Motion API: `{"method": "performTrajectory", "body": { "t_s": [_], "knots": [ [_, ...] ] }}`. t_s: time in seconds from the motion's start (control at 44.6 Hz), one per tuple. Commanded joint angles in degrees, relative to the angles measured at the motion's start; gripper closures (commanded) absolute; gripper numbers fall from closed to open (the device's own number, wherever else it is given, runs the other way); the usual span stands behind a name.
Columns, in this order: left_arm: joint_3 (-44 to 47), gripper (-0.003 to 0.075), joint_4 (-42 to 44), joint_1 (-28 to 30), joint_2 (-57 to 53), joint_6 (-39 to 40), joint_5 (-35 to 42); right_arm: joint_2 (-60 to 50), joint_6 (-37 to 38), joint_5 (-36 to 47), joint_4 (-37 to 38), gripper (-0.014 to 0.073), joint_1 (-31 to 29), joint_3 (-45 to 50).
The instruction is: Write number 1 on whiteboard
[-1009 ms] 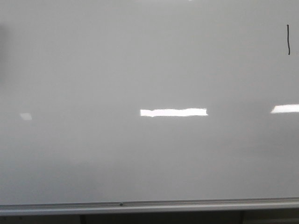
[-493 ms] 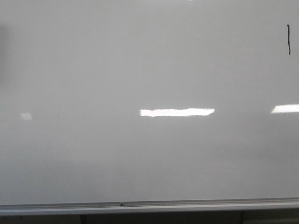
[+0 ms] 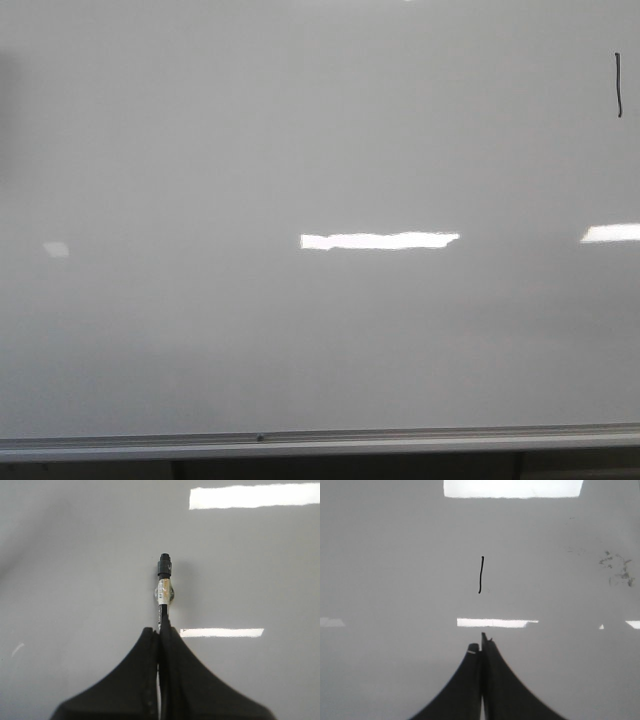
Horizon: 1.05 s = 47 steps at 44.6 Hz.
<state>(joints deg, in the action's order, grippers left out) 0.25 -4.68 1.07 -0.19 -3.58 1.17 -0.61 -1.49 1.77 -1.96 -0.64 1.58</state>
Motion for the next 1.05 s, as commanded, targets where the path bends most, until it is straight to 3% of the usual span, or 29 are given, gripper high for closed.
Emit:
{"method": "performTrajectory", "body": {
  "t_s": [0.0,1.031],
  "knots": [
    [1.30,0.0739,-0.11,0.20,-1.15,0.17,4.84,-0.92,-1.87,3.93,-0.77,0.0663,0.08,-0.04],
    [1.30,0.0740,-0.11,0.20,-1.15,0.17,4.84,-0.92,-1.85,3.48,-0.77,0.0663,1.85,-0.04]
  ]
}}
